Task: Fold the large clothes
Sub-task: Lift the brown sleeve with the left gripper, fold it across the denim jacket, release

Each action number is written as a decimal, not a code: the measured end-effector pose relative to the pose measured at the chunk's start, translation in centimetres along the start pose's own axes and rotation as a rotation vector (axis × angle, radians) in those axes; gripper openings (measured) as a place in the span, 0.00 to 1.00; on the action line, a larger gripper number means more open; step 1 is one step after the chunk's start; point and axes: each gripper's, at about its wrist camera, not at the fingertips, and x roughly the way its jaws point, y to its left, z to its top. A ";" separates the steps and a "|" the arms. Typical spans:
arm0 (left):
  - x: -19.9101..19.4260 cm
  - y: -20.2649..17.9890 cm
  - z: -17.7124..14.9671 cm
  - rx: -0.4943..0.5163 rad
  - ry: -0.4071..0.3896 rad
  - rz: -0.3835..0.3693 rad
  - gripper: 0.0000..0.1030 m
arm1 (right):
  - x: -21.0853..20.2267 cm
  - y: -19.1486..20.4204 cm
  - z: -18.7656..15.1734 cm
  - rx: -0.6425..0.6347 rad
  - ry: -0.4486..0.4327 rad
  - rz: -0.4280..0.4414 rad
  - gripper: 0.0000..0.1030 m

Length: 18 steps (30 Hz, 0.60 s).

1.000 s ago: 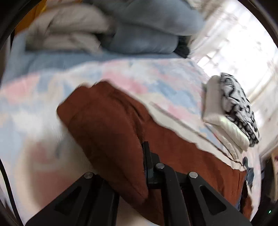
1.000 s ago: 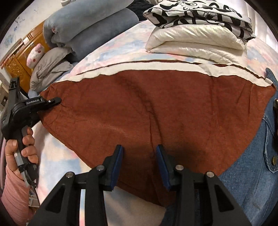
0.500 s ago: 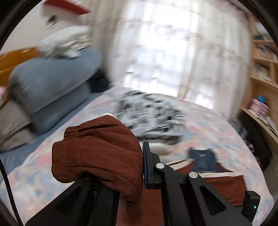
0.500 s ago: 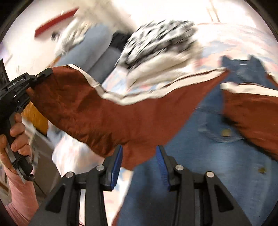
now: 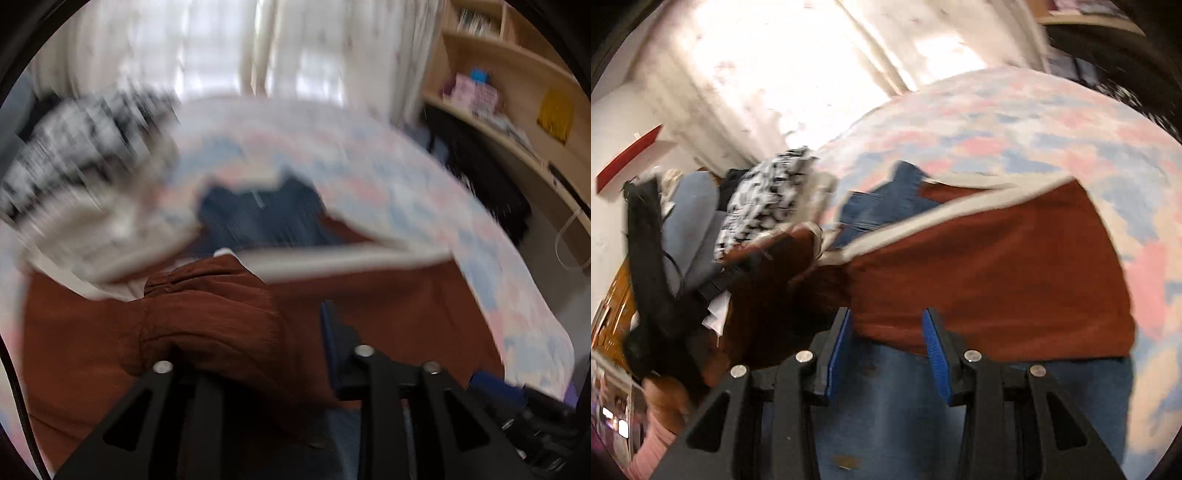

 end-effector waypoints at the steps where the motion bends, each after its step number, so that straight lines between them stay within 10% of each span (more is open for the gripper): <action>1: 1.3 -0.2 -0.6 -0.012 0.044 -0.022 0.40 | 0.1 -0.7 -0.1 0.011 0.009 -0.006 0.40; 6: 1.7 -0.6 -1.7 -0.066 0.085 -0.112 0.80 | 0.2 -2.5 -0.3 0.044 0.029 0.016 0.54; 18: -8.6 2.6 -2.0 -0.068 -0.046 -0.132 0.81 | 0.4 2.3 -1.0 -0.107 0.048 0.086 0.55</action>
